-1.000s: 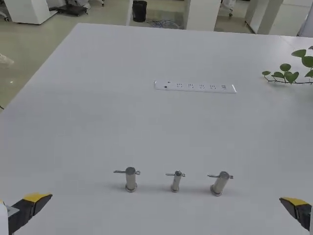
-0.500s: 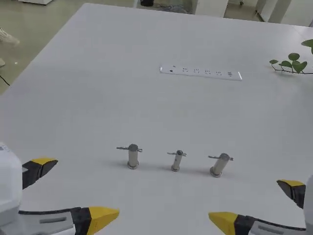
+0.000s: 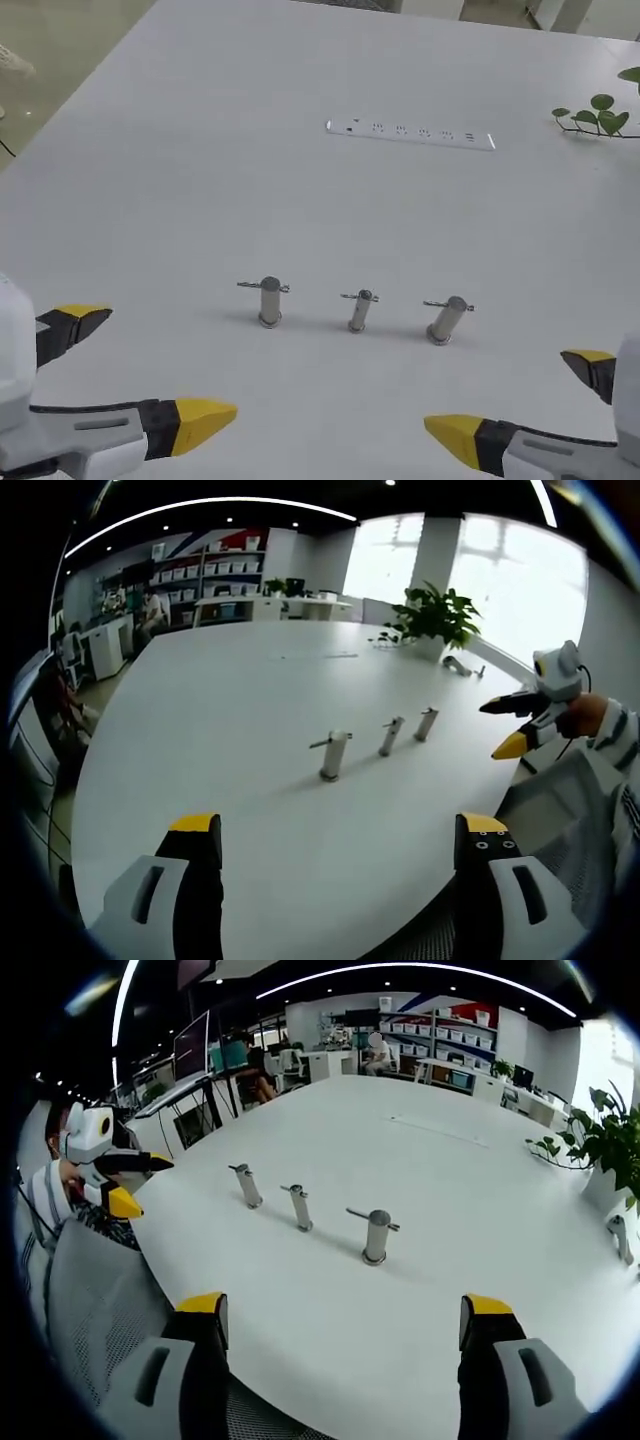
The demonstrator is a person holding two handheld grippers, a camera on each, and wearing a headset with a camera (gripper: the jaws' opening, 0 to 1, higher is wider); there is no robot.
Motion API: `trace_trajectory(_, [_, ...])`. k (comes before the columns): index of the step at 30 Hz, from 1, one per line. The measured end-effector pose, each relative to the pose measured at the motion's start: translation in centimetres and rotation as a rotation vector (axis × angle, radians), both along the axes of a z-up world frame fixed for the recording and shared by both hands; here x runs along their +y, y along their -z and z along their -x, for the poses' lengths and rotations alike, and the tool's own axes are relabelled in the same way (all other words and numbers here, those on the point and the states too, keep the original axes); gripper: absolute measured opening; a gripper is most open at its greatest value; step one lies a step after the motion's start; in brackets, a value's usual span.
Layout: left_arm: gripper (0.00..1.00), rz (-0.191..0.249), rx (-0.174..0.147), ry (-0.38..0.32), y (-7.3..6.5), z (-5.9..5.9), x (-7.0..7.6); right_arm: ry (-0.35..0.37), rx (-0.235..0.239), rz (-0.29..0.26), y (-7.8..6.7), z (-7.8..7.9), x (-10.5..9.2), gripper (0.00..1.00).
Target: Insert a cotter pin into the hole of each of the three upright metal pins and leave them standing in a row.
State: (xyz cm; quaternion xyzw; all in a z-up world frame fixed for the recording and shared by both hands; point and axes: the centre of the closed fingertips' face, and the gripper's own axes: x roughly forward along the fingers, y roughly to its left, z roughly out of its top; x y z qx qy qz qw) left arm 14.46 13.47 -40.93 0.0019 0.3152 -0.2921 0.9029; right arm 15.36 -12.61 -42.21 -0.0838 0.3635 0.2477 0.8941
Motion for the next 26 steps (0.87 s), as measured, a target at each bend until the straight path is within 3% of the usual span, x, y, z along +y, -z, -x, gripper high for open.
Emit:
trace_trajectory(10, [0.94,0.004,-0.007,-0.005,-0.15,-0.03,0.15,-0.011,-0.010,0.035,-0.19,0.04,-0.28,0.93])
trace_trajectory(15, [0.94,0.041,-0.008,-0.032,-0.34,-0.03,0.46,-0.008,-0.020,0.038,-0.64,0.10,-0.36,0.92])
trace_trajectory(21, [0.93,0.022,0.011,-0.020,0.24,0.27,0.74,0.000,-0.022,0.036,-0.71,0.23,-0.52,0.91])
trace_trajectory(26, [0.93,0.017,0.009,-0.016,0.20,0.24,0.77,0.002,-0.017,0.039,-0.49,0.40,-0.50,0.90])
